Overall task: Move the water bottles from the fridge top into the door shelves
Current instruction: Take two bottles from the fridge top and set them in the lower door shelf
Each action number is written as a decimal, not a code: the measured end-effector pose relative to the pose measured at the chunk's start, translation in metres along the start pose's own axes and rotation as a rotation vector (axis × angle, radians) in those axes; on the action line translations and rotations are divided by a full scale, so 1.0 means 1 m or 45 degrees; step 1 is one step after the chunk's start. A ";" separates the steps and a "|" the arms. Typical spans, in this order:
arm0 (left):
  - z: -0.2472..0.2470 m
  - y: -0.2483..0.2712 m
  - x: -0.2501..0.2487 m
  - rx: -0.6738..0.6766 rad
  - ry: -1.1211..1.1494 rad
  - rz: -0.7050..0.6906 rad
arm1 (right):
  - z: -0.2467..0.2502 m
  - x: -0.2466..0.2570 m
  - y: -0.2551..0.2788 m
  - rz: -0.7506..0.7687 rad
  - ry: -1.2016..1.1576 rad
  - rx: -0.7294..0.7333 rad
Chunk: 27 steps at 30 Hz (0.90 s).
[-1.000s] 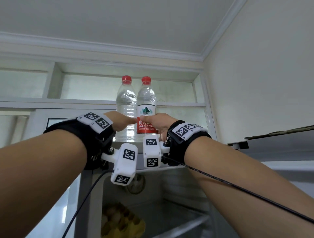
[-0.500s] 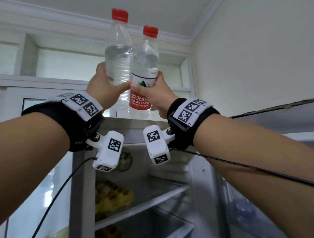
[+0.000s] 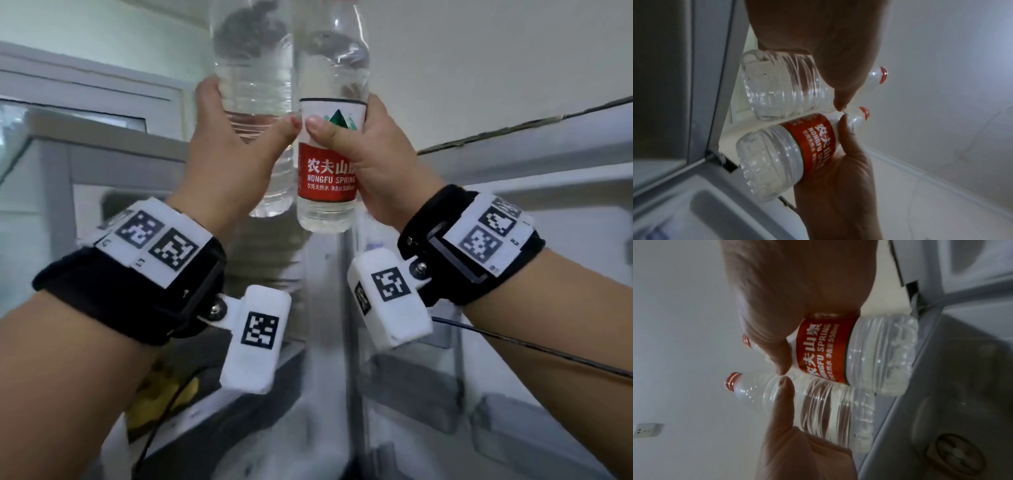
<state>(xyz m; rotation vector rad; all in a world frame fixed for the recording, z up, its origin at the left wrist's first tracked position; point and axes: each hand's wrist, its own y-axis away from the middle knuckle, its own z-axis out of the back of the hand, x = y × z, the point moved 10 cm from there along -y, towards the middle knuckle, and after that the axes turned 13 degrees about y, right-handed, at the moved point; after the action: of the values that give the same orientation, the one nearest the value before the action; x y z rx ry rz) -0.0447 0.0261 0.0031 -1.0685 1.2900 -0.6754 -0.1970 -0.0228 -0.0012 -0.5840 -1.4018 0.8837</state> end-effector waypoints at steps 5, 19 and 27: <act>-0.027 0.062 0.035 0.039 0.249 0.160 | 0.048 -0.029 0.068 -0.130 0.137 -0.092; -0.146 0.178 0.122 0.211 0.758 0.522 | 0.170 -0.092 0.213 -0.430 0.446 -0.419; -0.217 0.225 0.156 0.275 0.916 0.681 | 0.217 -0.118 0.261 -0.465 0.777 -0.792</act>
<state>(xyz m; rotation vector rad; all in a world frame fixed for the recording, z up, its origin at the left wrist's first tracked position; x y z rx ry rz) -0.2589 -0.0758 -0.2535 -0.2555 1.9642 -0.7858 -0.4504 -0.0018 -0.2549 -0.9316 -1.1408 -0.0588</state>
